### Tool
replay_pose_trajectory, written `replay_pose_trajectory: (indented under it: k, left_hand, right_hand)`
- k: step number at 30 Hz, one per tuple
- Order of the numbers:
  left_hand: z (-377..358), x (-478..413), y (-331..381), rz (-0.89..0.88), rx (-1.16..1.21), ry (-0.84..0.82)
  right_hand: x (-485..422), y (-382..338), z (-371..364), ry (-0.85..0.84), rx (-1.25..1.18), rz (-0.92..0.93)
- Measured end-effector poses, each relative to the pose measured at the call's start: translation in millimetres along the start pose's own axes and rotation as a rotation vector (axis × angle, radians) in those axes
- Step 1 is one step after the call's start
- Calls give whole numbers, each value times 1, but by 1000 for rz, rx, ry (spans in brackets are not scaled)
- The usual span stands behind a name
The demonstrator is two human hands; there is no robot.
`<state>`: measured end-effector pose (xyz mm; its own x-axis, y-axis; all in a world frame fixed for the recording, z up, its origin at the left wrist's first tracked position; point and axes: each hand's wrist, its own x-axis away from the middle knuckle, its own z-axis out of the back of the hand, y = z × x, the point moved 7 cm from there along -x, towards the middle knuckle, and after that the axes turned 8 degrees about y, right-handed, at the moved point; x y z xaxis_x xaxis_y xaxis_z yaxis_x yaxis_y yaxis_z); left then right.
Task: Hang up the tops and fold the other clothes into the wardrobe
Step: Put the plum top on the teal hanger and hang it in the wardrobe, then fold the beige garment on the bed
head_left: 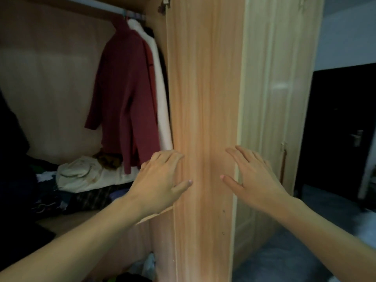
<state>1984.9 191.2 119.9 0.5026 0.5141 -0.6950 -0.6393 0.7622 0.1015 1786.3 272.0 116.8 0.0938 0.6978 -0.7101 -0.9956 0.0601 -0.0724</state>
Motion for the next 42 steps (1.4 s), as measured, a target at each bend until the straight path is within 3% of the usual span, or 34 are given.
replay_pose_trajectory:
  k: [7, 14, 22, 33, 42]
  left_hand:
    - [-31, 16, 35, -75, 219, -11]
    - [-51, 25, 123, -213, 367, -42]
    - [-53, 46, 256, -348, 425, -102]
    - [-64, 97, 505, -455, 505, -189]
    - [-93, 130, 639, -567, 583, -295]
  right_hand:
    - [66, 34, 44, -72, 199, -159]
    - [154, 76, 115, -91, 335, -378]
    - [250, 137, 202, -27, 333, -526]
    - [419, 258, 340, 60, 333, -691]
    - [537, 316, 402, 56, 385, -857]
